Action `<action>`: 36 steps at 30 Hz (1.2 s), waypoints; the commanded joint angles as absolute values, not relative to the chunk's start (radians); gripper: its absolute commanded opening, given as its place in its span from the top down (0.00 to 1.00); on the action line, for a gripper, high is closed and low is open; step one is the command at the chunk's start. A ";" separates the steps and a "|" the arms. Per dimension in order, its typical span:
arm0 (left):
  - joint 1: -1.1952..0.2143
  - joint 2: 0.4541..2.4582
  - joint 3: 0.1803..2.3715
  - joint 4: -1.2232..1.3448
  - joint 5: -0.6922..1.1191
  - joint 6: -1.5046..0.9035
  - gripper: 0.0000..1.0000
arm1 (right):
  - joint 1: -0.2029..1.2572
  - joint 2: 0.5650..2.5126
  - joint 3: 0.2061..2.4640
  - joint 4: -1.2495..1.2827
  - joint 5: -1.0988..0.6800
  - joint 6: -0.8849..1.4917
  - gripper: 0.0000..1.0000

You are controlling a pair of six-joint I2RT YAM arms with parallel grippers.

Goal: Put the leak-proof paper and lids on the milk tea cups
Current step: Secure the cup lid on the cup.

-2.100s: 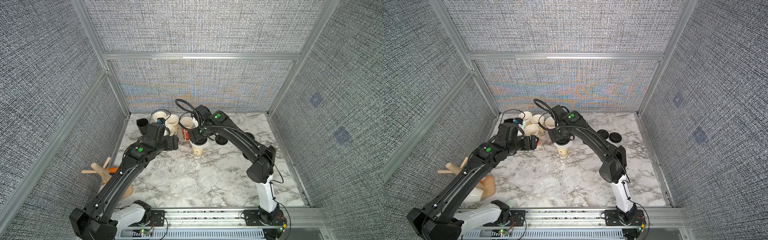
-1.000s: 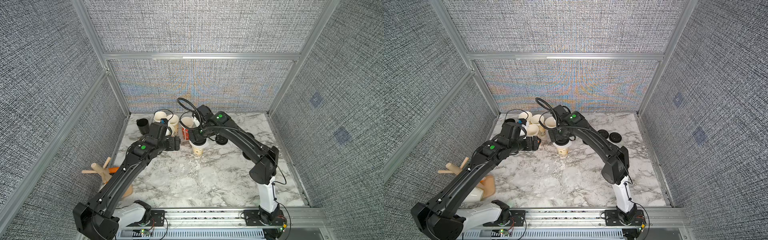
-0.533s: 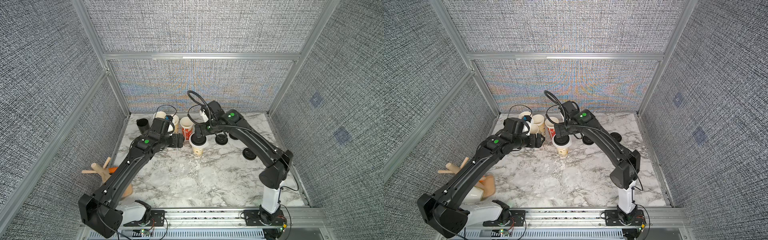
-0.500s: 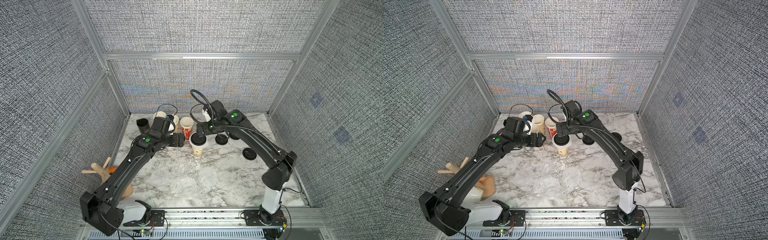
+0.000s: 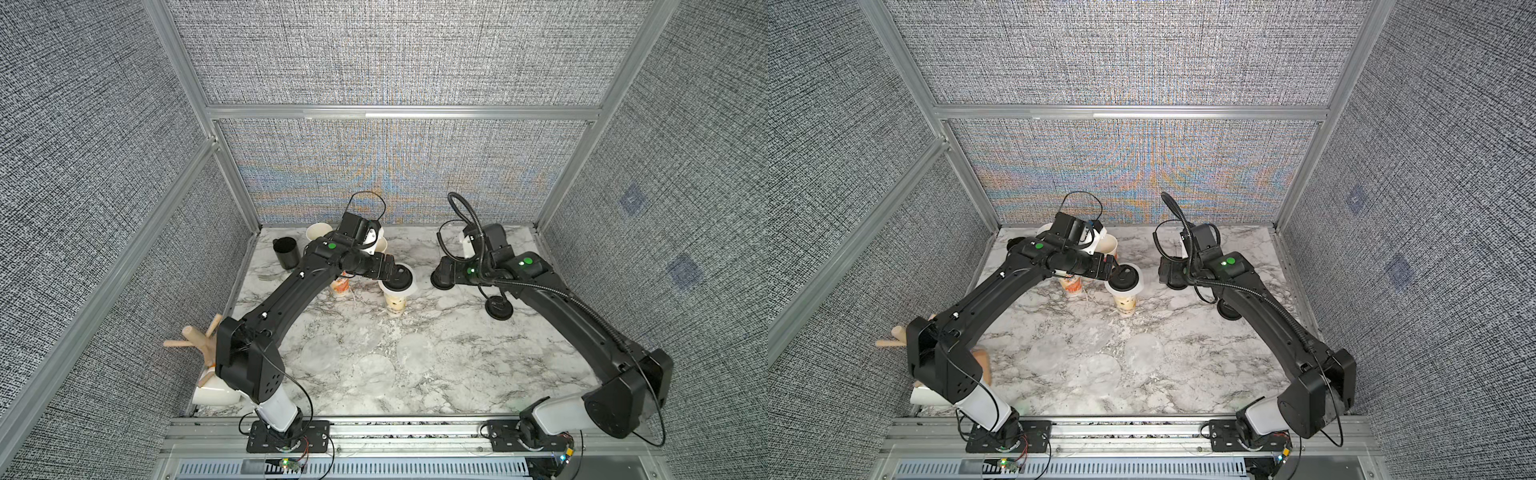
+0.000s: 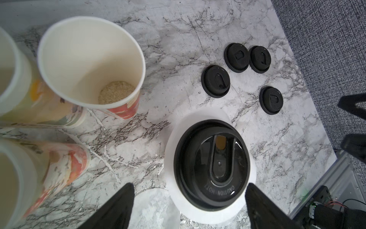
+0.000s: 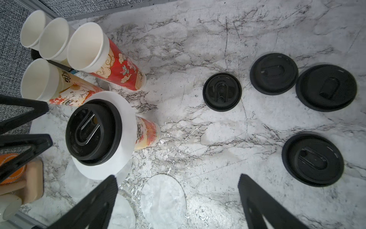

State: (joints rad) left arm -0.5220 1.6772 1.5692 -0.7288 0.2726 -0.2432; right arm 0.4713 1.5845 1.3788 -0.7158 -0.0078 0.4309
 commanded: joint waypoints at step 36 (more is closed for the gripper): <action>-0.551 1.750 1.586 -0.769 0.163 -0.200 0.13 | 0.463 1.546 1.258 -0.603 -0.060 0.449 0.04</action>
